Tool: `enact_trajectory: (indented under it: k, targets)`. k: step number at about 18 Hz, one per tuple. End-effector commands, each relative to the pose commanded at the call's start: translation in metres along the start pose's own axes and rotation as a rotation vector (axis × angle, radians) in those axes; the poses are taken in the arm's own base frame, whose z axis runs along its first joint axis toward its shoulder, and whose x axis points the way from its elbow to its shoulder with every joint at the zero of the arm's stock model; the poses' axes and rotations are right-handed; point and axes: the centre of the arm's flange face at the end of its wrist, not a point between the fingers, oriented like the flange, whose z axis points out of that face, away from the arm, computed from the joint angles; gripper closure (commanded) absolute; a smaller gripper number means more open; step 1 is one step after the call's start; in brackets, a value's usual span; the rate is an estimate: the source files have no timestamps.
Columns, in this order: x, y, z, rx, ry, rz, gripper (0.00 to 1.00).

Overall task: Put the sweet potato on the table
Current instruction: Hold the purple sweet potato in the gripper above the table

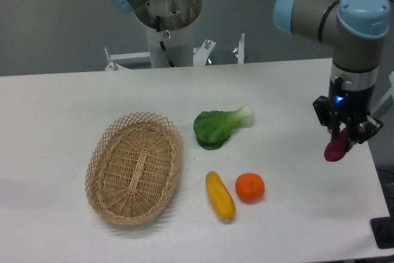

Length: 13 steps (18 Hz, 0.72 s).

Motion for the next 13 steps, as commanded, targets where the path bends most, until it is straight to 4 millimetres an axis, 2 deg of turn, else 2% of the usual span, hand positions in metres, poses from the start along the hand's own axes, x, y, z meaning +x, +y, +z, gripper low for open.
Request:
enact_trajectory:
  k: [9, 13]
  targets:
    - [0.004, 0.001, 0.005, 0.000, -0.005, -0.003, 0.76]
    - [0.012, -0.002, 0.015, 0.002, 0.011, -0.035, 0.76]
